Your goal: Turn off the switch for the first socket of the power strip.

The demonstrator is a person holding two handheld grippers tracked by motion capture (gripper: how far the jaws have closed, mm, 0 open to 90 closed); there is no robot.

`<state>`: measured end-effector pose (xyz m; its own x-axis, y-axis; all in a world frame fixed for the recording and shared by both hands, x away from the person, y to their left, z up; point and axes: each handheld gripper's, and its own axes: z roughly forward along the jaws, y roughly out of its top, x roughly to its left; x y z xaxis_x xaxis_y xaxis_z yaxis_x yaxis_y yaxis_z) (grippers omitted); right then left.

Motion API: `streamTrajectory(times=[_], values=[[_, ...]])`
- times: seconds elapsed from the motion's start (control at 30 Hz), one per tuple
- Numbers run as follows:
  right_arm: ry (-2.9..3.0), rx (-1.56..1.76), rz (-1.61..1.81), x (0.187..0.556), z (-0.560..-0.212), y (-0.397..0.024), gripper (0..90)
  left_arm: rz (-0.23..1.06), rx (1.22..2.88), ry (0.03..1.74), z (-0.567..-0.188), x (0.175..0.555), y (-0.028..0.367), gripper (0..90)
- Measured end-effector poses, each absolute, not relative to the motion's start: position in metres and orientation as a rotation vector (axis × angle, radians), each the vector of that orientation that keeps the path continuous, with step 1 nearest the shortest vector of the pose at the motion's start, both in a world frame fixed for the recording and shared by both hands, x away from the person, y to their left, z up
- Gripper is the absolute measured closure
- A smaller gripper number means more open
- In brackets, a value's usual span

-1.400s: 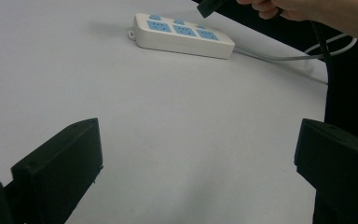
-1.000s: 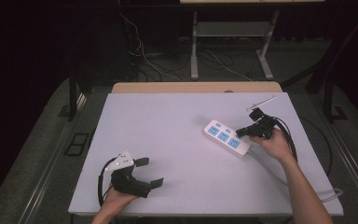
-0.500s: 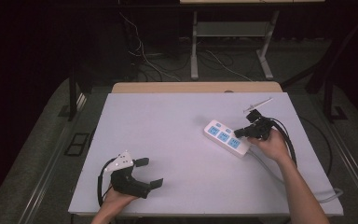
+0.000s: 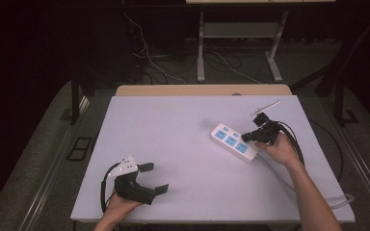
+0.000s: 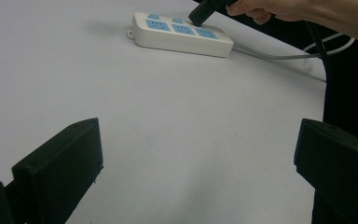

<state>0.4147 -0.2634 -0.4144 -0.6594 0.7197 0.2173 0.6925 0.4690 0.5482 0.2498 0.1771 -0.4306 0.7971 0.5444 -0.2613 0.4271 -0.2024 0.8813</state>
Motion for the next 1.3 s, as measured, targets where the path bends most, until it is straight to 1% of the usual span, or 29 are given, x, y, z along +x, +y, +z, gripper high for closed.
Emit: streamTrajectory(times=[0.5,0.77,0.93,1.3], values=[[2.627,1.295,1.018,0.413,-0.418,-0.268,90.0,0.132,1.825,0.757,-0.43,0.249,0.18,0.0],[2.635,1.295,0.969,0.413,-0.415,-0.264,90.0,0.131,1.821,0.755,-0.43,0.249,0.18,0.0],[2.637,1.308,0.973,0.411,-0.408,-0.265,90.0,0.129,1.821,0.748,-0.43,0.249,0.18,0.0],[2.554,1.346,1.107,0.399,-0.387,-0.286,90.0,0.127,1.818,0.748,-0.429,0.247,0.179,0.0]])
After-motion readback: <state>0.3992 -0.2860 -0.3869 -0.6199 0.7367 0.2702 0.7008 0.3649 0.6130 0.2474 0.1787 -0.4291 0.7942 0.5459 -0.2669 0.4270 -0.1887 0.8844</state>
